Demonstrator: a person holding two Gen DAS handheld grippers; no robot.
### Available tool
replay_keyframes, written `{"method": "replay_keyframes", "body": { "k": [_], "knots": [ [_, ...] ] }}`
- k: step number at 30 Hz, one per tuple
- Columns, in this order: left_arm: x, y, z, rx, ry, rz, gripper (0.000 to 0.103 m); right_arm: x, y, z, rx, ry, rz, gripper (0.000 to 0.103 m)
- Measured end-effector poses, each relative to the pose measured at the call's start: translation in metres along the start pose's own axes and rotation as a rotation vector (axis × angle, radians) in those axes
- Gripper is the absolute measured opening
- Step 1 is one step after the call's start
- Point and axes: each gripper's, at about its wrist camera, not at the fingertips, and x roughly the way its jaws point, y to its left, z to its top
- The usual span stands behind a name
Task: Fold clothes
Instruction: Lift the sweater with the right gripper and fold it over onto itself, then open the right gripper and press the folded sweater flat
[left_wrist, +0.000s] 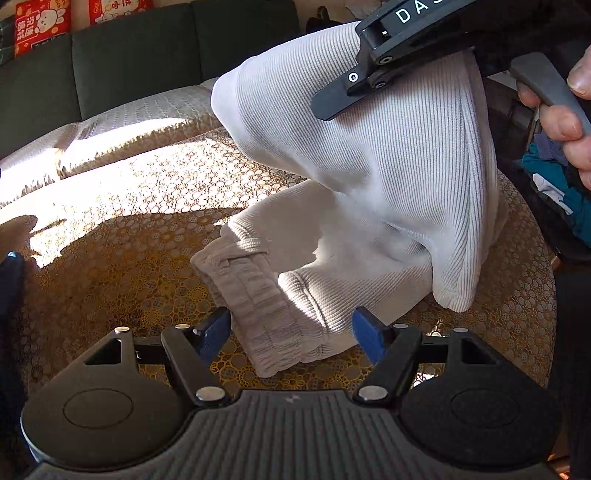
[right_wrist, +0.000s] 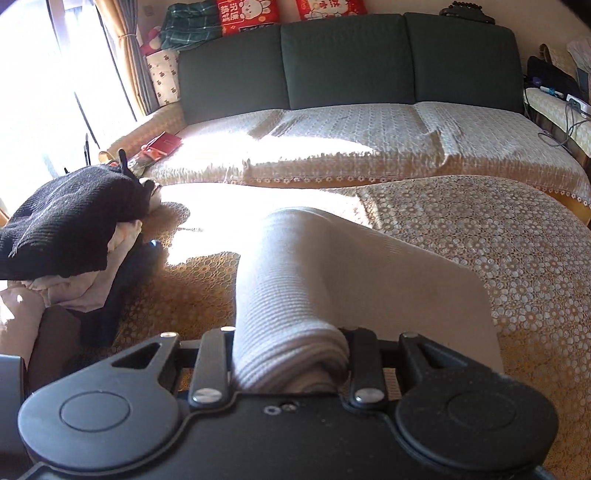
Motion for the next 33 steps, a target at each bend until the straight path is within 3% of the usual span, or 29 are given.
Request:
{"method": "replay_keyframes", "body": {
  "k": [11,18,23,28,33],
  "knots": [
    [0.014,0.003,-0.012,-0.04,0.031,-0.027,0.073,0.036,0.051,-0.029,-0.102,0.094,0.054,0.103],
    [-0.016,0.004,-0.018,-0.009,0.008,-0.001,0.073,0.022,0.061,-0.028,-0.127,0.145,0.207,0.103],
    [-0.054,0.012,-0.024,-0.022,-0.012,0.027,0.073,-0.003,0.028,-0.007,0.015,0.186,0.307,0.103],
    [-0.099,0.011,-0.012,-0.019,-0.105,0.026,0.073,-0.024,-0.023,0.027,0.076,0.161,0.212,0.103],
    [-0.099,0.0,0.026,0.033,-0.156,0.017,0.073,-0.026,-0.066,0.041,0.165,0.183,0.141,0.103]
  ]
}}
